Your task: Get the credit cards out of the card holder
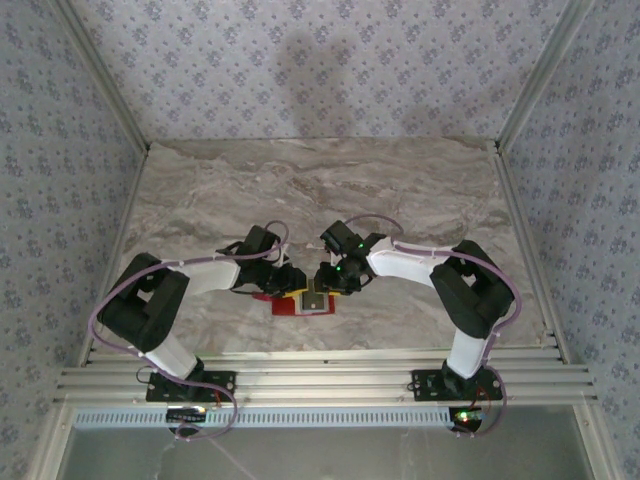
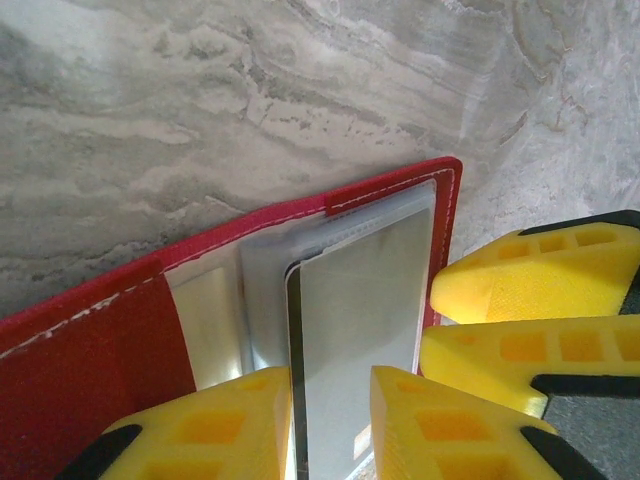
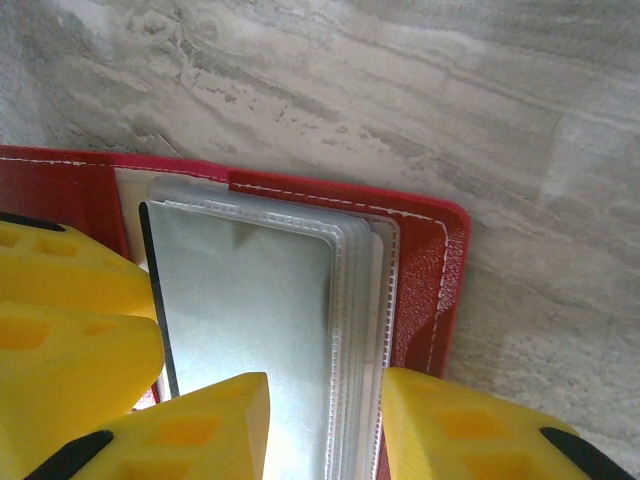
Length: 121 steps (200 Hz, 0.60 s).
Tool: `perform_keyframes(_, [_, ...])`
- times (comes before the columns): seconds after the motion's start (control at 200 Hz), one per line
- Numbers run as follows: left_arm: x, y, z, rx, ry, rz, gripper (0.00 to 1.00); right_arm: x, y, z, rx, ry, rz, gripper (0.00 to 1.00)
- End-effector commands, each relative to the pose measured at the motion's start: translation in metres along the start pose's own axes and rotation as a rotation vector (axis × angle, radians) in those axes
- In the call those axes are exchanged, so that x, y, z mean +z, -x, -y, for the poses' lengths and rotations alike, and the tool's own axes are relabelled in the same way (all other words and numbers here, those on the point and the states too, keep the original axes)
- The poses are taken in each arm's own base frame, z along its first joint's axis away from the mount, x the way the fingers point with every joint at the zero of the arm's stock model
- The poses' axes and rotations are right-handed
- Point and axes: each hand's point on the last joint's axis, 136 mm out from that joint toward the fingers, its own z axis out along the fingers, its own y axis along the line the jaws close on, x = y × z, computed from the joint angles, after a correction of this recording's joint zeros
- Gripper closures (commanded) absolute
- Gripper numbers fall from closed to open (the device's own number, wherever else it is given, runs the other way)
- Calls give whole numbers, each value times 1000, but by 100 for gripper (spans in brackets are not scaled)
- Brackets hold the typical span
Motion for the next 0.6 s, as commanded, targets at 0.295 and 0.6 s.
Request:
perform_keyframes(0.295, [-7,2,13,39,-21,-2,72,2,-6,5,6,-13,-25,64])
perform_keyframes(0.6, [-8,0,20,60,-36,-7,72,1,-6,6,6,-18,-26,65])
